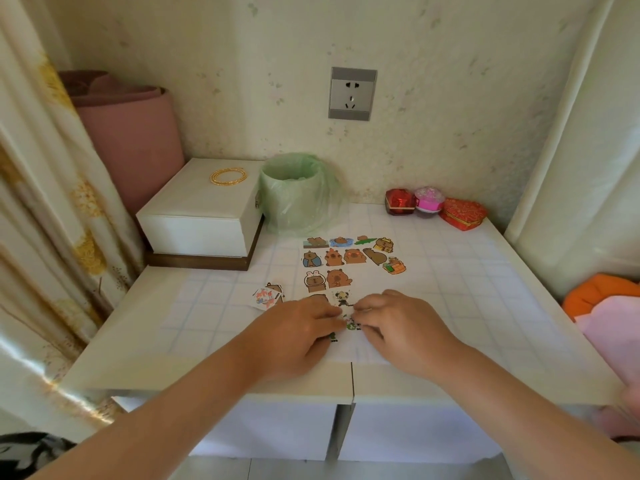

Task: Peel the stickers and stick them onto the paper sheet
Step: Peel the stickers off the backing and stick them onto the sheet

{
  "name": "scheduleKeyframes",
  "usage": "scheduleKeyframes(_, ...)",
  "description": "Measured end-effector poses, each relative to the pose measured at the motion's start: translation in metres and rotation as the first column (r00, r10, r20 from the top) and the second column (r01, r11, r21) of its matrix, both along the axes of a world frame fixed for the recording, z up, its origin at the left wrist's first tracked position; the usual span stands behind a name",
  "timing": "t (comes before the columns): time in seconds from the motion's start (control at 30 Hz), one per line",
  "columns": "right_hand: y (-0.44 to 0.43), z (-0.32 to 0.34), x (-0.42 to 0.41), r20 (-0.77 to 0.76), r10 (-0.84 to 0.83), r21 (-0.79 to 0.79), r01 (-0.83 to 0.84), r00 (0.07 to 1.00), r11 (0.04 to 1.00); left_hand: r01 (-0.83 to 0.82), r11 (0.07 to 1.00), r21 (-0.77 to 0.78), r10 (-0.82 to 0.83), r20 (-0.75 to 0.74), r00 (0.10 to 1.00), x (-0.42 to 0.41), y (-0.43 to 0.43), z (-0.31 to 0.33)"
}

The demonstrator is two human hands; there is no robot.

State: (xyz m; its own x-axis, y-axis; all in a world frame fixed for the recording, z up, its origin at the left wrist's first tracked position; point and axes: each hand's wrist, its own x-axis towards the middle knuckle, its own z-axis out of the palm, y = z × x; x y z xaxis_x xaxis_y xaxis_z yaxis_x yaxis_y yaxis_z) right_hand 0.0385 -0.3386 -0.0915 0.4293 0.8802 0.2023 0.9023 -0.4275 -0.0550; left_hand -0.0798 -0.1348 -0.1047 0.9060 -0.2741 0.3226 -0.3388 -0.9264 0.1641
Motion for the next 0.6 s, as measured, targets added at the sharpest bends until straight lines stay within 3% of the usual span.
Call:
scheduleKeyframes(0.13, -0.012, -0.004, -0.003, 0.051, 0.064, -0.007, -0.064, 0.997, 0.998, 0.026, 0.997, 0.078, -0.026, -0.005, 1.000, -0.004, 0.000, -0.005)
scheduleKeyframes(0.47, -0.027, -0.010, 0.003, 0.013, 0.126, -0.129, -0.123, 0.992, 0.984, -0.043, 0.995, -0.094, 0.026, -0.170, 0.985, -0.002, 0.003, 0.007)
scheduleKeyframes(0.6, -0.030, -0.010, -0.001, 0.043, 0.133, -0.108, -0.128, 0.990, 0.986, -0.075, 0.991, -0.109, 0.061, -0.124, 0.990, 0.001, -0.004, 0.013)
